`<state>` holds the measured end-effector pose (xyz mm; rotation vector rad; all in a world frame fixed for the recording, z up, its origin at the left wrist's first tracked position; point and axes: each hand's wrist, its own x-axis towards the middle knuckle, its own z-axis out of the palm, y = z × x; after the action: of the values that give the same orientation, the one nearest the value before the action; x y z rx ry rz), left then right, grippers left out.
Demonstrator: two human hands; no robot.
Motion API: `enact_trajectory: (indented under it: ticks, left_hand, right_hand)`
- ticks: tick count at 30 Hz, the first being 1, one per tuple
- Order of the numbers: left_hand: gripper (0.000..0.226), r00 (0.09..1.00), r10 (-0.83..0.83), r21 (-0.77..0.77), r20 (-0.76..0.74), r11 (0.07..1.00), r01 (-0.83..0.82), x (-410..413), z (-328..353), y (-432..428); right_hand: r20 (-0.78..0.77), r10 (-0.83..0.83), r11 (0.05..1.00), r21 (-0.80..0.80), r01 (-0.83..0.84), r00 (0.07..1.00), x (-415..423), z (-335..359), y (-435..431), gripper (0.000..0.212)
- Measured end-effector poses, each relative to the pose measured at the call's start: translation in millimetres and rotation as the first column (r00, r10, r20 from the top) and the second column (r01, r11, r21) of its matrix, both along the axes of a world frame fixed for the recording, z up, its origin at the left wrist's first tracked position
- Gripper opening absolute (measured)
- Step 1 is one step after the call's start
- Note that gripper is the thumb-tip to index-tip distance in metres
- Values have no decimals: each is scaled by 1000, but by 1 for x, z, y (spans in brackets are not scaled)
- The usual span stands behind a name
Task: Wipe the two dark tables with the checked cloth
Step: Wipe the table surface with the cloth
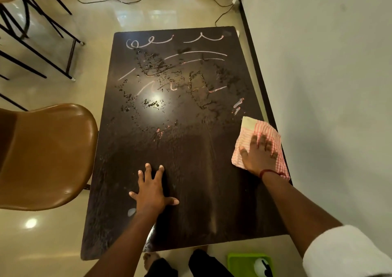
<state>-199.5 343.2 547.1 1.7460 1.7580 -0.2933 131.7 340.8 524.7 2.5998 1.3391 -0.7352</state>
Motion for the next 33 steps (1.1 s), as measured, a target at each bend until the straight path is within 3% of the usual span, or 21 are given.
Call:
enact_trajectory:
  ticks: [8,12,15,20,24,29,33]
  left_hand:
    - [125,1000,3,-2,-6,1000,-3,0,2,2]
    - [125,1000,-9,-15,-12,1000,9,-3,1,-1]
    - [124,1000,5,-4,-2,1000,-5,-2,1,-1]
    - [124,1000,27,-20,2,999,-27,2,1,3]
    - [124,1000,25,-9,9,1000,-25,0,-1,2]
    - [123,1000,20,-20,11,1000,-20,-1,0,0]
    - [122,999,46,-18,21,999,-46,2,2,2]
  right_hand:
    - [-37,179,984,-10,-180,983,-28,-2,33,73]
    - [-74,82,996,-36,-85,994,13,4,53,75]
    - [-17,35,999,-7,-35,999,9,0,40,75]
    - [8,127,992,-18,-127,992,-34,-9,43,75]
    - [-30,187,982,10,-187,982,-19,-6,77,74]
    - [-23,44,999,2,-44,999,4,-3,82,75]
    - [34,21,1000,-11,-20,999,-33,-6,58,75]
